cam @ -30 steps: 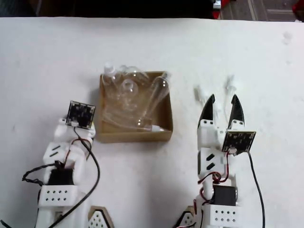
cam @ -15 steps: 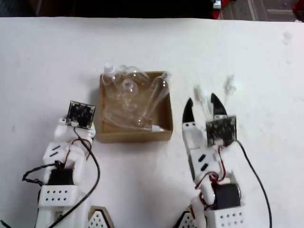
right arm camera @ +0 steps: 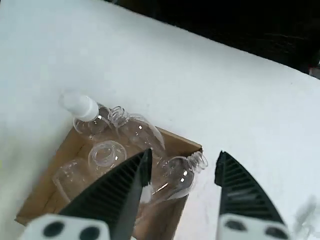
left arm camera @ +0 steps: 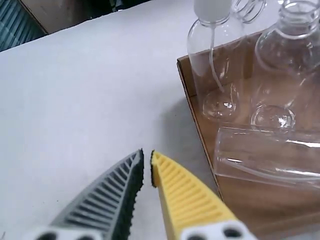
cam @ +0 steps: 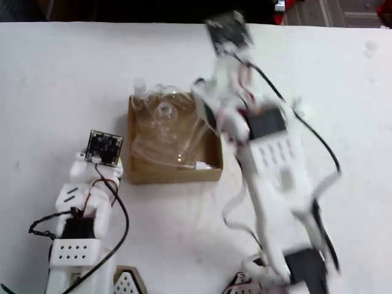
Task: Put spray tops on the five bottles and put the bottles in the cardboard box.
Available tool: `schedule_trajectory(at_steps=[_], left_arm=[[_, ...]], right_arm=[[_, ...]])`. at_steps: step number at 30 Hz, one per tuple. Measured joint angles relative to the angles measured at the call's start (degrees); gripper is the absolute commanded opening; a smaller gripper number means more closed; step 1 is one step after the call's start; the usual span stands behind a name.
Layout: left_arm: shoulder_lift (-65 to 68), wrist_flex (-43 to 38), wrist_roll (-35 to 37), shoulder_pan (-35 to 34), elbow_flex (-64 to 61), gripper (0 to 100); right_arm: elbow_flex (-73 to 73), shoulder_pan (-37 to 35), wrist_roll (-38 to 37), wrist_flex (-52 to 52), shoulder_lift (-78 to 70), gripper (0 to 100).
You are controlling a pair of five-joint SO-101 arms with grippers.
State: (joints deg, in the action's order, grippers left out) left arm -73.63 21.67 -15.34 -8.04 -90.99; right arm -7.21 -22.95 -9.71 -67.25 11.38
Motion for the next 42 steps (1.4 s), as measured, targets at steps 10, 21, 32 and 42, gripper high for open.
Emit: schedule_trajectory(at_steps=[10, 21, 32, 42], left_arm=[[0.0, 0.0, 0.0, 0.0, 0.0, 3], [0.0, 0.0, 0.0, 0.0, 0.0, 3], [0.0, 0.0, 0.0, 0.0, 0.0, 3], [0.0, 0.0, 0.0, 0.0, 0.0, 3]], right_arm=[[-28.0, -2.4, -20.4, -9.3, -30.7, 18.9], [-36.2, -6.8, -22.4, -9.3, -39.7, 18.7], [-37.5, -7.4, -14.6, -6.2, -41.3, 18.7], [-37.5, -6.6, 4.0, -0.2, -43.9, 18.7]])
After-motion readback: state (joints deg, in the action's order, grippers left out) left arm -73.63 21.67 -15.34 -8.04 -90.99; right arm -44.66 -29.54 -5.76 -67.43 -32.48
